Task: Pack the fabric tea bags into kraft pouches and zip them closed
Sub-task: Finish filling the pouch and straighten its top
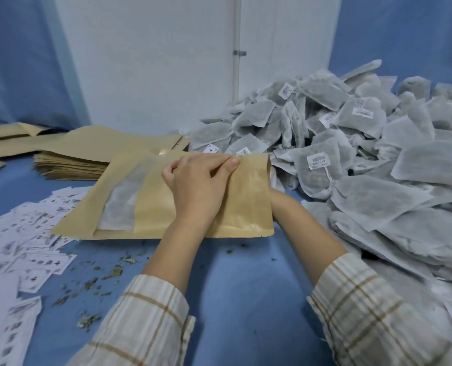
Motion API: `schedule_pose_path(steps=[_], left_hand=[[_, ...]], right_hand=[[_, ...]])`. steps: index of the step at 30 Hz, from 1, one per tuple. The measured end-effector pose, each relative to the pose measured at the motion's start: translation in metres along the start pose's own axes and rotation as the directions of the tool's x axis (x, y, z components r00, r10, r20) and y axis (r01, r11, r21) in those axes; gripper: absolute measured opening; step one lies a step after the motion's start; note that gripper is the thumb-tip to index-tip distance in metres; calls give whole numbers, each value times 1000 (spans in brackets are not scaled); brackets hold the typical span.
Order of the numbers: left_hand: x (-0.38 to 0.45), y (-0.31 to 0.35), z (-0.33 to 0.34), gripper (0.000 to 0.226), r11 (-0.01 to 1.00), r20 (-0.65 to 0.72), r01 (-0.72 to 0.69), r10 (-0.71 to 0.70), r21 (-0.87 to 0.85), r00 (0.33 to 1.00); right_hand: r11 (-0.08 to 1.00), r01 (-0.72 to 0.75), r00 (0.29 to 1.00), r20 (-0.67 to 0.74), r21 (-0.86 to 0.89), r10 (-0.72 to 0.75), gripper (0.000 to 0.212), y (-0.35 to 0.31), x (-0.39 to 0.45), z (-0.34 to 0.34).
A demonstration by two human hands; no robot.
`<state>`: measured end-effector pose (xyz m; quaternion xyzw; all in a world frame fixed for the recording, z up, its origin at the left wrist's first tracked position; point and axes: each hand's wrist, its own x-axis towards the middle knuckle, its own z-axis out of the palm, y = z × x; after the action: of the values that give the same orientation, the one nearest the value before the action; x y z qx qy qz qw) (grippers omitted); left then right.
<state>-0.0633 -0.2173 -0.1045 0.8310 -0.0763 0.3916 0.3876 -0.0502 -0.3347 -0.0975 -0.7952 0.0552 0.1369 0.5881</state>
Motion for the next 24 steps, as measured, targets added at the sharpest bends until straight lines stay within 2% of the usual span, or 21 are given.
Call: schedule_pose_path(steps=[2,6,9,15,18,20,22,23,24], left_hand=[[5,-14,-23,17,999,-49,49,-49,1,998],[12,-55,-78,17,992,-118,61,-49,107,992],[10,-93,-120,17,974,-160,89,-56,209,985],[3,-161,-187,13,934,-279,242,-166,262,946],[1,-187,-210,12,915,-335,312,-219,256,916],[-1,-199,-218,11,908,-355,348,-254,232,900],[0,-205,-220,13,906,-353,354,-261,231,898],[0,-208,-221,14,907,-350,352,-259,233,900],[1,-209,-221,14,906,-347,349,-256,238,902]], right_hand=[[999,9,999,48,-37,-8,28,-17,-2,25],[996,15,972,231,88,-35,25,-37,3,93],[997,61,944,321,51,-74,30,-49,14,152],[999,40,876,480,17,-43,37,-68,35,262],[995,-3,881,471,99,-45,38,-78,34,298],[977,33,903,412,212,-120,41,-81,36,311],[950,206,919,287,235,-270,40,-76,42,314],[931,341,913,192,127,-361,32,-70,52,311],[874,480,868,103,75,-485,22,-65,59,305]])
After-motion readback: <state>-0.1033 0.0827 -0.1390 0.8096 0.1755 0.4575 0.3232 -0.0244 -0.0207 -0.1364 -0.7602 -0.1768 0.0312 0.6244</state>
